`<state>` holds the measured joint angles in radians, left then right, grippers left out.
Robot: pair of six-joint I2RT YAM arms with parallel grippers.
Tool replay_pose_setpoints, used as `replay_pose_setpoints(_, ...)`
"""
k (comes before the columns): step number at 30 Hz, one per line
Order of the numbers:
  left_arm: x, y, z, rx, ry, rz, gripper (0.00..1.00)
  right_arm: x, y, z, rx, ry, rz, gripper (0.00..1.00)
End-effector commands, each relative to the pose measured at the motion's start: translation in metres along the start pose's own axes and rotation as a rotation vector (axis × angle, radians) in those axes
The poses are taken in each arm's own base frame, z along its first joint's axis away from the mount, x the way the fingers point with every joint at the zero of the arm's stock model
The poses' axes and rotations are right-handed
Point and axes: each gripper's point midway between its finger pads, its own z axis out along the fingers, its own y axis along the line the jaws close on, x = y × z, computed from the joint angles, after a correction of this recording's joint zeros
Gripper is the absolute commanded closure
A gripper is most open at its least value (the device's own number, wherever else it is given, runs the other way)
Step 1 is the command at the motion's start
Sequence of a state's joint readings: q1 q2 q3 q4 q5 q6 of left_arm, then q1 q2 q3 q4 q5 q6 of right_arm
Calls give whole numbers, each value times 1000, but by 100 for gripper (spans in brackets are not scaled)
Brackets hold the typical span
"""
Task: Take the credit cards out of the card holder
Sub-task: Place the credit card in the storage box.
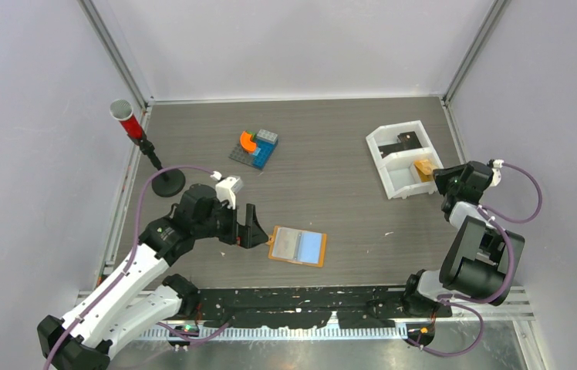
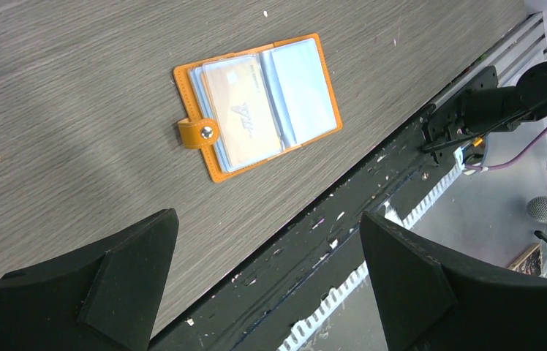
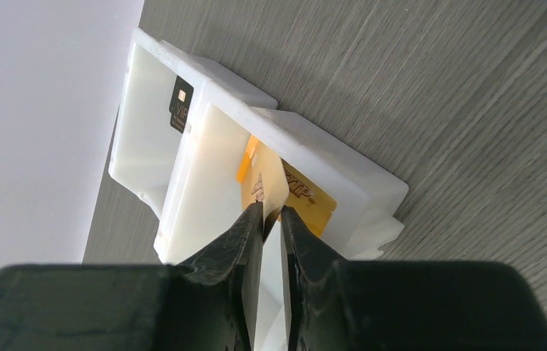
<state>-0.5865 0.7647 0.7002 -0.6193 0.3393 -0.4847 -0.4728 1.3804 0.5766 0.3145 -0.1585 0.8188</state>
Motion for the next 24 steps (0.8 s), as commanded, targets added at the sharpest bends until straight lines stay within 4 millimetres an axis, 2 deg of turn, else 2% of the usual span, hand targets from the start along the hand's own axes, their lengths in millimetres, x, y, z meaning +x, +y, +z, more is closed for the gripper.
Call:
replay_pose_setpoints(1, -19, -7, -6, 3, -52, 25, 1, -14, 5, -5, -6, -58, 4, 76)
replay_pose_setpoints(14, -18, -1, -4, -22, -55, 15, 1, -24, 5, -17, 39, -96, 14, 70)
replay_pose_setpoints(19, -14, 20, -3, -141, -32, -11, 1, -30, 7, -22, 58, -109, 4, 70)
replay_pose_setpoints(24, -9, 38, 0, -230, -7, -24, 1, -32, 17, -29, 38, -89, -24, 70)
